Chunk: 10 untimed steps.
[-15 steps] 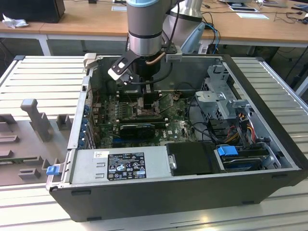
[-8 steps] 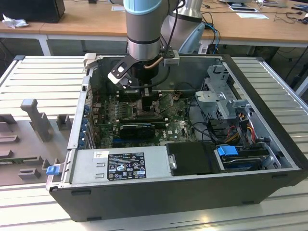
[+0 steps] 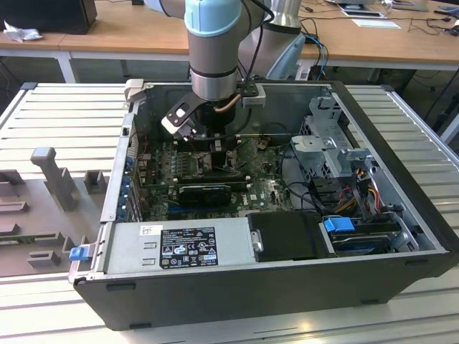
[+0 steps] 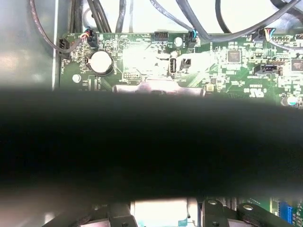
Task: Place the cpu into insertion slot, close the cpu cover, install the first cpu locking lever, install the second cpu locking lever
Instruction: 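Place the cpu into insertion slot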
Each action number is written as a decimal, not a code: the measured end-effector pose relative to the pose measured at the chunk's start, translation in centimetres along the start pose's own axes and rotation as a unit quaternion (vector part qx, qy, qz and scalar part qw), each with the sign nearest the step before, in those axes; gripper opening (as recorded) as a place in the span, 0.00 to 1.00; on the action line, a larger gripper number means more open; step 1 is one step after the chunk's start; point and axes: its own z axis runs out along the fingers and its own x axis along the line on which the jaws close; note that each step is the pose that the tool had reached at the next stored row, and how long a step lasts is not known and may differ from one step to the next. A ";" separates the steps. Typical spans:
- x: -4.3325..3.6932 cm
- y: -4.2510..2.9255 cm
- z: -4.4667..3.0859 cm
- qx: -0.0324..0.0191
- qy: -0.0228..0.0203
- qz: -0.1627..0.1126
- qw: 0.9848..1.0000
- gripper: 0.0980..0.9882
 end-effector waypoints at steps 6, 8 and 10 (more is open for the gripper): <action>0.27 0.02 0.19 0.000 0.000 0.005 1.000 0.48; 0.37 0.04 0.30 0.000 0.000 0.005 1.000 0.48; 0.45 0.08 0.36 0.000 0.000 0.005 1.000 0.48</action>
